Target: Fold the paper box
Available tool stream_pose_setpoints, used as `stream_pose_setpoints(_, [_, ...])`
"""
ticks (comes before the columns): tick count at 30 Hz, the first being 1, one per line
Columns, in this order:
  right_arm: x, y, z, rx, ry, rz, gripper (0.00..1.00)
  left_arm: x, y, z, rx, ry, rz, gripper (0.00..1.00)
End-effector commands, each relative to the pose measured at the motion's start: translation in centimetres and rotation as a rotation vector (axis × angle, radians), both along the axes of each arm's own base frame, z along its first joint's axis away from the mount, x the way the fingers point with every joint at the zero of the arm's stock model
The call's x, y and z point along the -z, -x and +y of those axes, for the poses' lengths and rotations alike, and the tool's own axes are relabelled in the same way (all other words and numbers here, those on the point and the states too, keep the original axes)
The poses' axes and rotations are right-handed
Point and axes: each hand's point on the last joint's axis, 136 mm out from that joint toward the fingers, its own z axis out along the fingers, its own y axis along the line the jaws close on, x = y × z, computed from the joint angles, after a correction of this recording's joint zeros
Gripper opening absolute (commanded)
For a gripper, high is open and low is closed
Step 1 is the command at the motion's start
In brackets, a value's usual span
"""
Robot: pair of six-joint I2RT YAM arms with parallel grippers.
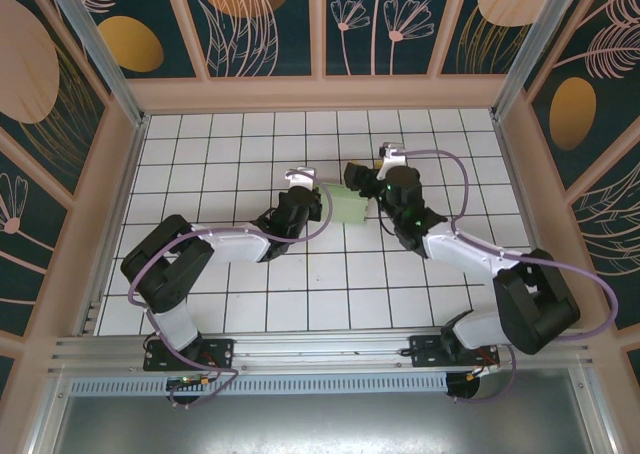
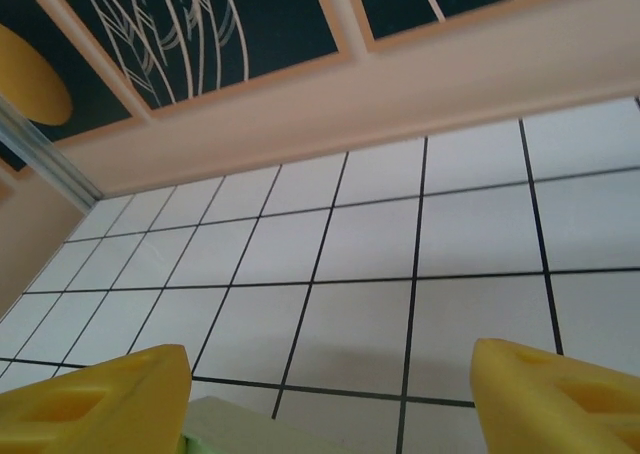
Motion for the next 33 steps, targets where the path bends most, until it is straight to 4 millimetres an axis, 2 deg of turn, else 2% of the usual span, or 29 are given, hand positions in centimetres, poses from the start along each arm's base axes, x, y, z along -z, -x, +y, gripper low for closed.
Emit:
stream_pose_setpoints(1, [4.2,0.1,-0.3,0.034,0.019,0.185,0.73,2.8,1.0,0.2,0.018,-0.068,0.05,0.13])
stream_pose_setpoints(10, [8.4,0.4,-0.4,0.058,0.047,0.255,0.71,2.8,1.0,0.3,0.018,-0.07,0.054,0.18])
stream_pose_setpoints(13, [9.4,0.4,-0.6,0.074,0.053,0.27,0.71,2.8,1.1,0.2,0.023,-0.069,0.06,0.26])
stream_pose_setpoints(17, [10.1,0.1,-1.0,0.106,0.055,0.283,0.7,3.2,1.5,0.0,0.046,-0.06,0.087,0.45])
stream_pose_setpoints(24, [10.7,-0.2,-1.2,0.127,0.056,0.289,0.7,3.2,3.1,0.1,0.088,-0.022,0.133,0.61])
stream_pose_setpoints(25, [10.7,-0.2,-1.1,0.126,0.057,0.29,0.7,3.6,3.4,0.1,0.095,-0.029,0.148,0.67])
stream_pose_setpoints(26, [10.8,-0.2,-1.2,0.128,0.056,0.292,0.7,2.6,3.6,0.1,0.104,-0.016,0.139,0.7])
stream_pose_setpoints(30, [11.0,-0.3,-0.9,0.122,0.051,0.297,0.7,2.5,4.3,0.1,0.137,-0.033,0.166,0.73])
stream_pose_setpoints(31, [11.2,-0.3,-1.0,0.123,0.051,0.301,0.7,2.2,4.4,0.1,0.14,-0.026,0.166,0.81])
stream_pose_setpoints(33, [11.3,-0.2,-1.0,0.123,0.051,0.304,0.7,1.9,4.7,0.0,0.154,-0.017,0.172,0.84])
